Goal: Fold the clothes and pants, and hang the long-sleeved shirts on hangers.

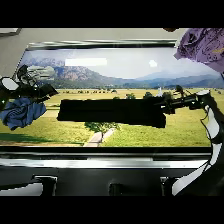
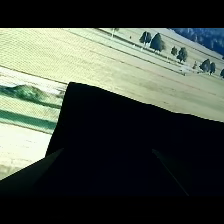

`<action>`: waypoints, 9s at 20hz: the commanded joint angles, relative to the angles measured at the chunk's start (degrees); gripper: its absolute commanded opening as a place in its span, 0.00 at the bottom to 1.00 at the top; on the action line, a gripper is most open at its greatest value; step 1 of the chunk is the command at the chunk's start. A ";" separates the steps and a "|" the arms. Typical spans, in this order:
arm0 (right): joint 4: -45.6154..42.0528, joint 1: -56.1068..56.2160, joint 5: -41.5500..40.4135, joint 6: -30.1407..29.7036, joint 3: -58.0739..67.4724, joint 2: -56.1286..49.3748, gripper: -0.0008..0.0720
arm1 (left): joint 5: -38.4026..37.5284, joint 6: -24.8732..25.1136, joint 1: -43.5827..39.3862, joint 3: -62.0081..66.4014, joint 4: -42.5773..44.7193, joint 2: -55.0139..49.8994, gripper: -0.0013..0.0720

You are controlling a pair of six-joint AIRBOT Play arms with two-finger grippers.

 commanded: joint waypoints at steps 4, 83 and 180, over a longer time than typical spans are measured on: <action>-3.32 5.88 -1.38 1.70 0.00 0.50 0.05 | 0.02 -1.25 -0.11 0.07 0.02 -0.15 0.84; -7.32 46.90 -37.09 60.59 7.56 13.84 0.05 | -25.75 -5.79 -3.23 40.00 3.67 -7.54 0.04; -31.39 -35.67 -22.45 47.12 -26.77 41.77 0.05 | -26.62 -6.08 -3.30 39.91 3.65 -7.67 0.04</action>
